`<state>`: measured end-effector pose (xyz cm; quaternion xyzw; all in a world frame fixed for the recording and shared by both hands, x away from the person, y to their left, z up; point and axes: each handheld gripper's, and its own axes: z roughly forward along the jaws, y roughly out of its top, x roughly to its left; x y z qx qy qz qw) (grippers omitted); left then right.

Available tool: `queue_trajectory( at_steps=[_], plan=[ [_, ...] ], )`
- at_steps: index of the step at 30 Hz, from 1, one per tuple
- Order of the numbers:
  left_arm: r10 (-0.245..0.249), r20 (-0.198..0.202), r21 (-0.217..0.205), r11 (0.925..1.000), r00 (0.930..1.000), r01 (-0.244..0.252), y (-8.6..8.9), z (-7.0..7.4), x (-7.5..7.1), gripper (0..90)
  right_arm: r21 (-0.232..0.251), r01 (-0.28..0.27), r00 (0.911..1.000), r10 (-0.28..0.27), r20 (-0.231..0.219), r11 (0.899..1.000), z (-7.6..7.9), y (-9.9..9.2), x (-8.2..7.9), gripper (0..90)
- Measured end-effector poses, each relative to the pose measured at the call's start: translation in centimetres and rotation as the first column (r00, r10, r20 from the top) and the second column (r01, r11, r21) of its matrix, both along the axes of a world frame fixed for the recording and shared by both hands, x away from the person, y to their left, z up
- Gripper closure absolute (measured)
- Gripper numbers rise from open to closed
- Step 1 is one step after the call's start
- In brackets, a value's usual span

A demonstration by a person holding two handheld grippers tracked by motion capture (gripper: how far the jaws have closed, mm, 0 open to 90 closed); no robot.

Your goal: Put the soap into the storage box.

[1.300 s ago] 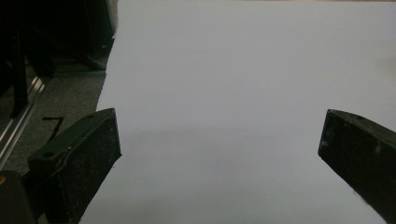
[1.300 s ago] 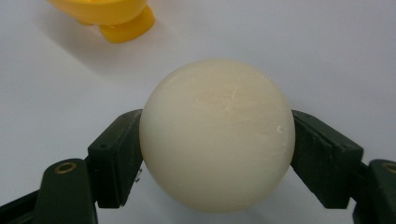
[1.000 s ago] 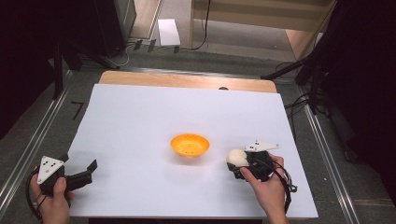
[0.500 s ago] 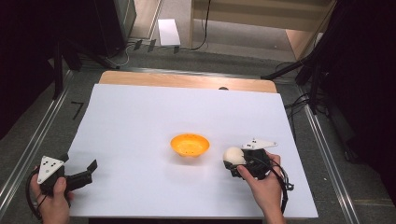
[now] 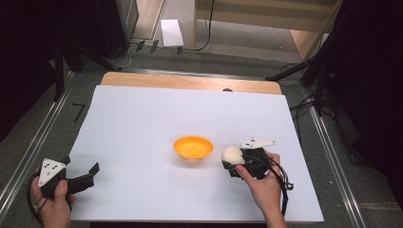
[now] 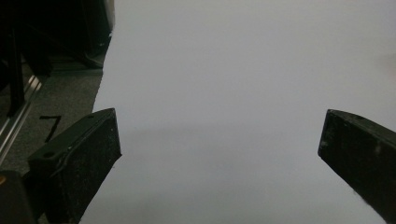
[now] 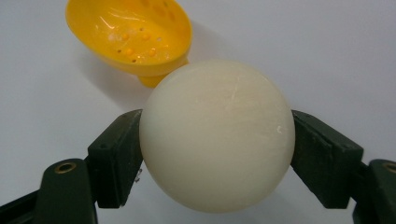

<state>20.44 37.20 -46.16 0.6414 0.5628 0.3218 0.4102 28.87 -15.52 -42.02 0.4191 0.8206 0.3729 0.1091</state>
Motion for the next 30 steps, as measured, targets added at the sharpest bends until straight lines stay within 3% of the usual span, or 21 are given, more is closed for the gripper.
queue_trajectory(
  at_steps=[4,30],
  plan=[
    [0.0,-0.001,-0.002,1.0,1.0,0.0,0.0,0.0,0.0,0.0,0.02,0.001,1.0,-0.001,-0.006,1.0,0.1,0.2,0.2,23.2],
    [-0.002,-0.002,-0.003,1.0,1.0,0.002,0.0,0.0,0.0,0.0,0.013,-0.028,0.9995,0.028,0.015,1.0,1.5,3.0,1.2,23.2]
  ],
)
